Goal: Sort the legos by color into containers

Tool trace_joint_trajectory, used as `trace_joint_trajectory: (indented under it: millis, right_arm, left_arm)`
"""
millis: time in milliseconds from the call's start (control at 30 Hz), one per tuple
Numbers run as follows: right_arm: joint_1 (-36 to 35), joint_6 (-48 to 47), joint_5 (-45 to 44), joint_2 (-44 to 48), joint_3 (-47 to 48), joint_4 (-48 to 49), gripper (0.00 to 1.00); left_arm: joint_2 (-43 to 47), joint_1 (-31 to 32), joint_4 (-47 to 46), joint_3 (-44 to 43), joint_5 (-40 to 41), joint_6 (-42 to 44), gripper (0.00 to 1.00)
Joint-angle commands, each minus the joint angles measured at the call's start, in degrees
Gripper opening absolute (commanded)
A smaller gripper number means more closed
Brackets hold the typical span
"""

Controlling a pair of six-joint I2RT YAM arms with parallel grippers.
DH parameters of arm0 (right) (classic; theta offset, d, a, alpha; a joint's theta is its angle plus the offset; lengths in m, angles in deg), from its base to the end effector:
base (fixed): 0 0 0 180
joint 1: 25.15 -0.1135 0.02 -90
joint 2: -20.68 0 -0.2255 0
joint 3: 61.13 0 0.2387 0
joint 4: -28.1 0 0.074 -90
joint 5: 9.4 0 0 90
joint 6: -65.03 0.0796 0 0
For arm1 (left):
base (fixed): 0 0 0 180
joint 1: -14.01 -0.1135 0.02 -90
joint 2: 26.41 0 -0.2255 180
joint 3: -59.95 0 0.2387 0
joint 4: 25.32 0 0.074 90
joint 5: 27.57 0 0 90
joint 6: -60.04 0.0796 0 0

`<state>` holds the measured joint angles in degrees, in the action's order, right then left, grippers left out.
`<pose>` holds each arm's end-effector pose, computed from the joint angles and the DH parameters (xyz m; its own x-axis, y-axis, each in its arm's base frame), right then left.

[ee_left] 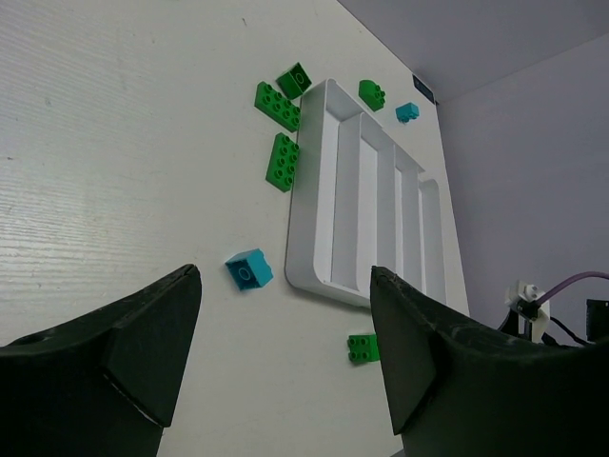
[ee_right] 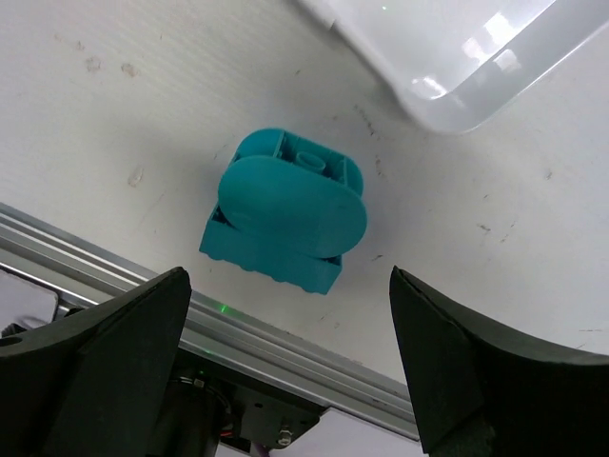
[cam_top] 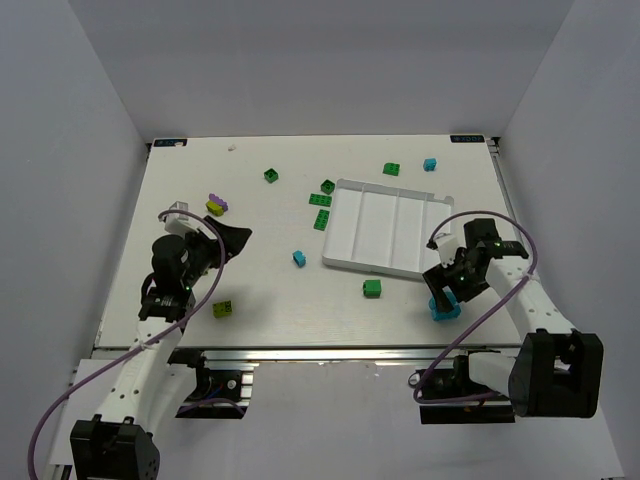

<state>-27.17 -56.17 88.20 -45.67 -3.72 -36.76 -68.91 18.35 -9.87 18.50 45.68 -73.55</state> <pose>0.2075 0.0179 0.1361 -0.7837 -0.5414 -0.3044 -0.5586 0.8287 -0.0359 0.2340 -0.0408 0.2188 -0.4451 -0.6284 -0.6380 0.0568 0.6912 -0.7204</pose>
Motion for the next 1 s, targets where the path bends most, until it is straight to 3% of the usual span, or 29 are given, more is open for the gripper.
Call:
trace_joint_trajectory:
  millis: [0,967]
  right_arm:
    - [-0.4,2.2,1.0,-2.6,5.1,0.9,0.89]
    - [-7.2,11.5,-5.5,-12.8,4.3,0.5,0.89]
  left_arm:
    - [-0.8,0.0,-3.3,-0.4,-0.7,-0.8,0.81]
    - [-1.0,0.1,-4.0,0.6,-0.3,-0.4,0.81]
